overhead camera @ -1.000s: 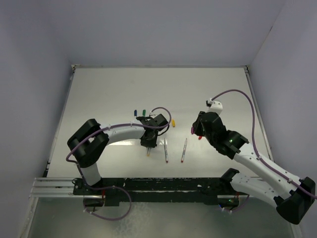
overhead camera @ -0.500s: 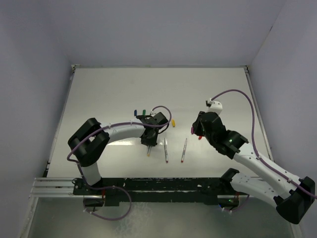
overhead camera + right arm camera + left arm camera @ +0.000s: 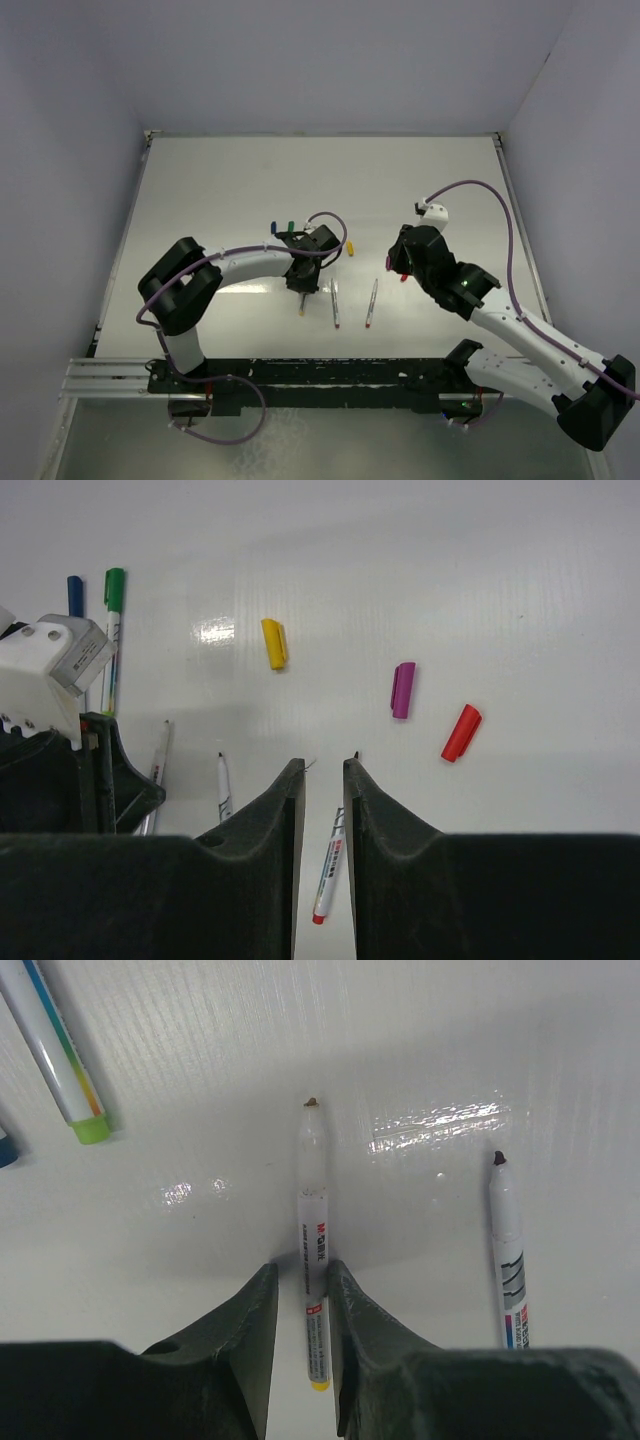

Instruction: Insert the pens into the pen caps

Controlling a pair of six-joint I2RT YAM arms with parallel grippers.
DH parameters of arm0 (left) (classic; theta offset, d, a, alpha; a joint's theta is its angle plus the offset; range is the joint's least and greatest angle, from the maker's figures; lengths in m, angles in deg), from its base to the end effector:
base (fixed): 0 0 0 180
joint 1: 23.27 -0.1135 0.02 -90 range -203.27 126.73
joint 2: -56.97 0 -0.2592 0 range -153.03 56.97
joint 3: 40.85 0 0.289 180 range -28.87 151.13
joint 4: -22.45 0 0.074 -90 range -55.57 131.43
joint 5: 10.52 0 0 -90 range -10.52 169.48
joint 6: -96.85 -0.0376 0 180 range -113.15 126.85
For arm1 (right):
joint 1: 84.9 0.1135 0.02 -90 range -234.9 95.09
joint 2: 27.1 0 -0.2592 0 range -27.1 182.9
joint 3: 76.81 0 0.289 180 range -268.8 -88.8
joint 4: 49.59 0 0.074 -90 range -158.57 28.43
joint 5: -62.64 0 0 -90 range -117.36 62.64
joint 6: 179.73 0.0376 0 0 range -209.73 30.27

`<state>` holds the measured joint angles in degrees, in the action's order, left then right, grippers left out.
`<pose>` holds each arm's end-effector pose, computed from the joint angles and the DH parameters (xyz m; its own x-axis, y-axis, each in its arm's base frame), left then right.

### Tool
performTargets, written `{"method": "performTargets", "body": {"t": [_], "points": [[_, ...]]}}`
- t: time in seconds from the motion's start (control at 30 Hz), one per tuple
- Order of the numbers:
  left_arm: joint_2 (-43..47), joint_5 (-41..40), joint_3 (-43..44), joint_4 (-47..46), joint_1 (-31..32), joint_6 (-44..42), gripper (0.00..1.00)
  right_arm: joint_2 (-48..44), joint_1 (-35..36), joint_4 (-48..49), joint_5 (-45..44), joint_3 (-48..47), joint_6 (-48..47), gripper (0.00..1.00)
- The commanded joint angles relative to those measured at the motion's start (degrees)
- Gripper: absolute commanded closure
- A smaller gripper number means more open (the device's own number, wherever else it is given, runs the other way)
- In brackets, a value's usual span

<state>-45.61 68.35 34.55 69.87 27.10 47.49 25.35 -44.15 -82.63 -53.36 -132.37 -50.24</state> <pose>0.2371 -0.2749 0.1276 -0.9375 0.1301 -0.3227 0.1481 0.9885 -0.0317 0.1956 0.1468 0.2809 -0.4818 0.3394 -0.8079 0.0097 0.9240 0.3823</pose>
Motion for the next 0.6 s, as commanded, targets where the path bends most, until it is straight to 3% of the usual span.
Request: {"method": "performTargets", "body": {"t": [0.0, 0.23, 0.43, 0.57], "points": [[-3.0, 1.2, -3.3, 1.1, -0.2, -0.6, 0.71, -0.8, 0.0, 0.5, -0.8, -0.7, -0.1, 0.76], [-2.1, 4.6, -5.9, 0.5, -0.1, 0.4, 0.77, -1.4, 0.0, 0.5, -1.3, -0.6, 0.3, 0.76], [-2.8, 6.5, -7.4, -0.1, -0.1, 0.5, 1.00, -1.7, 0.0, 0.3, -1.6, -0.6, 0.5, 0.76], [-4.2, 7.8, -8.2, -1.2, 0.0, -0.4, 1.00, -0.7, 0.0, 0.9, -1.1, -0.5, -0.1, 0.76]]}}
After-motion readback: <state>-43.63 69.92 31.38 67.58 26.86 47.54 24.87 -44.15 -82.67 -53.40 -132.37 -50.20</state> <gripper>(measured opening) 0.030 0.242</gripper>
